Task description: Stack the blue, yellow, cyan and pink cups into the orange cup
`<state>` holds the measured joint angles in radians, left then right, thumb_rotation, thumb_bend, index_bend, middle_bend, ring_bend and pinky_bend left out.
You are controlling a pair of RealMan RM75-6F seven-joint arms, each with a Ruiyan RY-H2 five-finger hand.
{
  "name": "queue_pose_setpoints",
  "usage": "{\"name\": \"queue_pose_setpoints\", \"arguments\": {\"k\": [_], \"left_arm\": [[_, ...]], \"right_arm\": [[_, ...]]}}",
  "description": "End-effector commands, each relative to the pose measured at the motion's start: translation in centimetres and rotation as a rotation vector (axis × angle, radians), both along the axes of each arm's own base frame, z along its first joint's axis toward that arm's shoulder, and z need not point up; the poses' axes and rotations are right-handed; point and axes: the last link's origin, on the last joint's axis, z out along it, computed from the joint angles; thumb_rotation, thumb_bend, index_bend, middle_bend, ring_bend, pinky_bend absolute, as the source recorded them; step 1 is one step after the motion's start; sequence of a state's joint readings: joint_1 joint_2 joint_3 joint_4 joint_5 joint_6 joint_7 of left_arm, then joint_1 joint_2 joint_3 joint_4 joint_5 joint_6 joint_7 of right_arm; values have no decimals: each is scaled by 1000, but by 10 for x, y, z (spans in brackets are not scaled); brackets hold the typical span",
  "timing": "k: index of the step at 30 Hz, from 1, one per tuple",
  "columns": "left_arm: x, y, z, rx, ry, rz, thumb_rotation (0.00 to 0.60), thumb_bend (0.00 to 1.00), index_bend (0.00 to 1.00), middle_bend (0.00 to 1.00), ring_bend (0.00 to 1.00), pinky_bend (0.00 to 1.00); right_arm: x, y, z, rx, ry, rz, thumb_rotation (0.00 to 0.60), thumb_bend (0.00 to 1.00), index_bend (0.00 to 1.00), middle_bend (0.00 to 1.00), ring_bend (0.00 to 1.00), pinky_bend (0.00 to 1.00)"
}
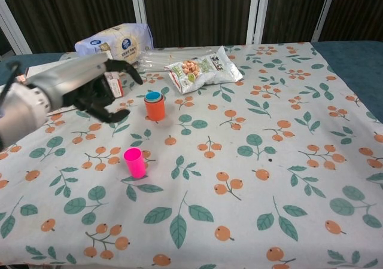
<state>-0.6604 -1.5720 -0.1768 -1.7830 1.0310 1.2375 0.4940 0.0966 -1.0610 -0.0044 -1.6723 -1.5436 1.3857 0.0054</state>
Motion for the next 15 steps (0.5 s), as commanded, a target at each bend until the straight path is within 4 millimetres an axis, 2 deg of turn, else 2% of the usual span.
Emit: {"name": "queue_pose_setpoints", "arguments": {"k": [1, 6, 14, 15], "left_arm": [[-28, -41, 11, -21, -8, -1, 600, 359, 295, 1000, 1000, 1000], [-35, -51, -5, -70, -12, 19, 600, 361, 265, 1000, 1000, 1000], [-43, -43, -25, -88, -1, 57, 600, 357, 237, 1000, 1000, 1000], [-48, -40, -34, -95, 11, 74, 600, 357, 237, 1000, 1000, 1000]], "right_arm": [[-1, -2, -2, -8, 8, -10, 600, 140, 0, 0, 0, 0], [0, -1, -4, -2, 0, -11, 600, 140, 0, 0, 0, 0], [1, 0, -1, -41, -9, -18, 600, 140, 0, 0, 0, 0], [0, 0, 0, -42, -10, -20, 600, 140, 0, 0, 0, 0]]}}
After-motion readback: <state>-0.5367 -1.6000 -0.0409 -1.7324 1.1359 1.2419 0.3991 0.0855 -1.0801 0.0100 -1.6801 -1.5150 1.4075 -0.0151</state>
